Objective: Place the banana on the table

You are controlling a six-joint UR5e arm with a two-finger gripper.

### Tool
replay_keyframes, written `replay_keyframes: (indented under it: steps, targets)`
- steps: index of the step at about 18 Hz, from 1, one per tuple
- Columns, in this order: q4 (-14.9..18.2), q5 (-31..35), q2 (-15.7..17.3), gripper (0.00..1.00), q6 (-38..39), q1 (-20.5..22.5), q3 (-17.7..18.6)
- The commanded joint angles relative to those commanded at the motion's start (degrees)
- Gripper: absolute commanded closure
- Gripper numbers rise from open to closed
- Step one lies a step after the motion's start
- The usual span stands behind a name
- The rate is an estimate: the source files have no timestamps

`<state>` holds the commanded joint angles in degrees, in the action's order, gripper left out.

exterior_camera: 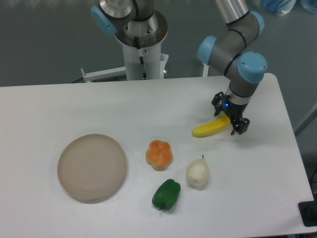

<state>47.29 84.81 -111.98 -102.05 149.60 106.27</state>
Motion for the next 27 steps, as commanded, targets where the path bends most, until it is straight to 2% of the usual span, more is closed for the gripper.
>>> replay_keyframes:
  steps: [5, 9, 16, 22, 27]
  targets:
    - [0.00, 0.52, -0.70, 0.00, 6.42, -3.17, -5.88]
    - [0.35, 0.70, -1.58, 0.00, 7.40, -4.04, -10.81]
    - [0.44, 1.05, -2.72, 0.00, 12.67, -5.89, -14.68]
    - [0.44, 6.14, -5.44, 0.00, 19.43, -9.75, -19.16]
    - [0.53, 8.52, -5.71, 0.00, 24.27, -10.73, -20.05]
